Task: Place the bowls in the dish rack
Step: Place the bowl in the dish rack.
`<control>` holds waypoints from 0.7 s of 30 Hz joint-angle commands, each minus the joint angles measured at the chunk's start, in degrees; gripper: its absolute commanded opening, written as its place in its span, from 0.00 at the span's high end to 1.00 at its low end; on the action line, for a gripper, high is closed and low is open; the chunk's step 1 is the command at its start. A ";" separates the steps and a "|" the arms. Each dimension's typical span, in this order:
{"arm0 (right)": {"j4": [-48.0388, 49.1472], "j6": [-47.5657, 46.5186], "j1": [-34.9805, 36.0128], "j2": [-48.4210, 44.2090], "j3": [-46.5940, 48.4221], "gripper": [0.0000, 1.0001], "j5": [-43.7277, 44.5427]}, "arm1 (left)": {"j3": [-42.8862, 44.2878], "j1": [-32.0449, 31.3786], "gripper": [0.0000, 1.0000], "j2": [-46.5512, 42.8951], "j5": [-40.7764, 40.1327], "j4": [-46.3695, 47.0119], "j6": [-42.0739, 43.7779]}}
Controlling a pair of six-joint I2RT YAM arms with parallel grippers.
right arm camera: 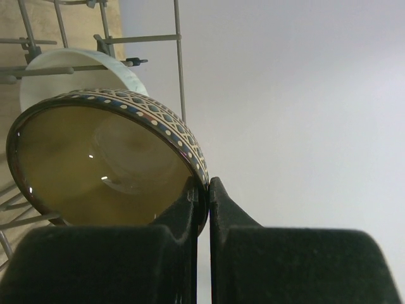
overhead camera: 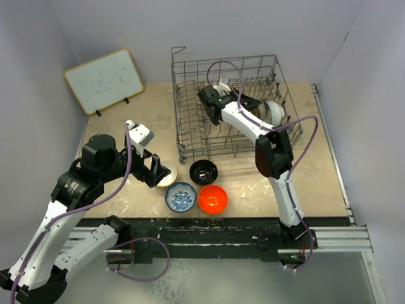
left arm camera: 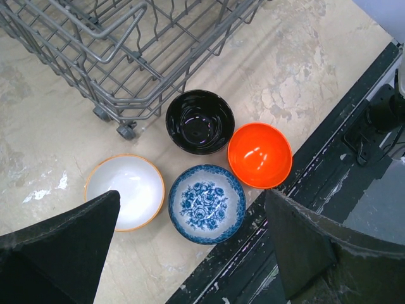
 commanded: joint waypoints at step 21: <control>104.24 -67.45 -3.57 -9.02 -15.83 1.00 -3.34 | 0.55 -1.24 0.01 6.15 -0.53 9.05 -0.05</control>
